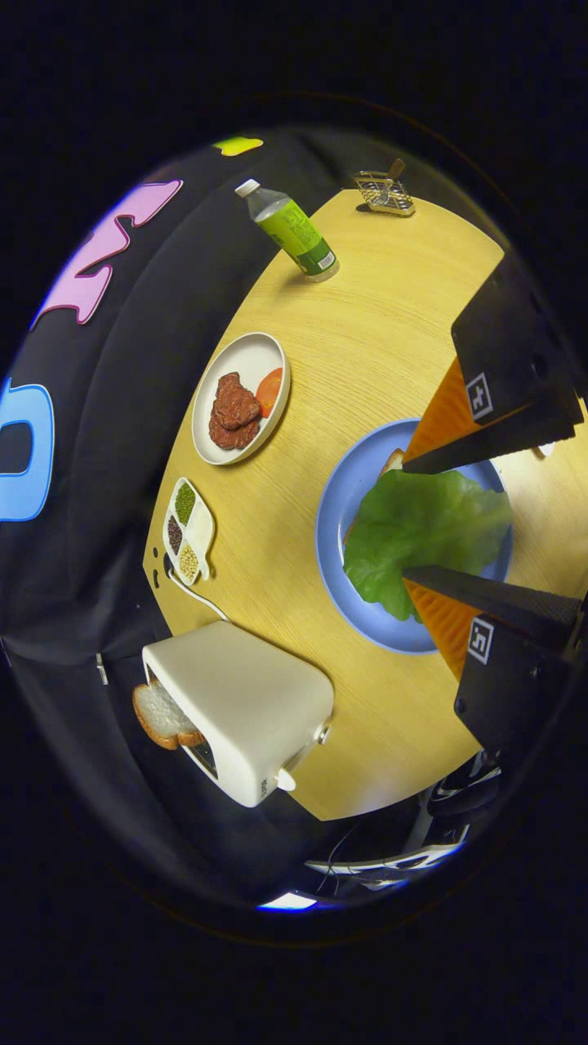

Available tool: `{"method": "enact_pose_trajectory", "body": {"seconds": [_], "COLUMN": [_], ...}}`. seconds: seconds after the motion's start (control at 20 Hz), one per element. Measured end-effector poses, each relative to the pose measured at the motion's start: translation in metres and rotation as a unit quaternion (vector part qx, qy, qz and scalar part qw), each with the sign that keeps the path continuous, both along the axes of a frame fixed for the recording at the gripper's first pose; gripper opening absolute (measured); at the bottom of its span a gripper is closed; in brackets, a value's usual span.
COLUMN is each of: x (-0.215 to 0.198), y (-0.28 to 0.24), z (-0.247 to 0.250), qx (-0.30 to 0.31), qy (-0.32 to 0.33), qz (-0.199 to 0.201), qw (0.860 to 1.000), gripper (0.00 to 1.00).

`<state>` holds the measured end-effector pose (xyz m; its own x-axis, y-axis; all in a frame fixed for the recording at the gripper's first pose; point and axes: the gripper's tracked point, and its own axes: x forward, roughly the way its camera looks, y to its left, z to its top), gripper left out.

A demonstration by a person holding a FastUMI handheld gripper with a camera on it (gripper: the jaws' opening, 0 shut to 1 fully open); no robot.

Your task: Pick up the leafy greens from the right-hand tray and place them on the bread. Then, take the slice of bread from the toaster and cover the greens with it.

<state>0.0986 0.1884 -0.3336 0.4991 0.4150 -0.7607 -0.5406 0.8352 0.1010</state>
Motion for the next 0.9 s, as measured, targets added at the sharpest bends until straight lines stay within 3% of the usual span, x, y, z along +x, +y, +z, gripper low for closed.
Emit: {"method": "enact_pose_trajectory", "body": {"seconds": [0.4, 0.7, 0.9], "x": [0.001, 0.008, 0.014], "y": [0.020, 0.095, 0.150], "z": [0.102, 0.200, 0.222], "qx": [0.055, 0.114, 0.125], "qy": [-0.068, -0.115, -0.117], "qz": [-0.007, 0.022, 0.043], "qw": [0.996, 0.987, 0.984], "gripper": [0.72, 0.71, 0.71]}}
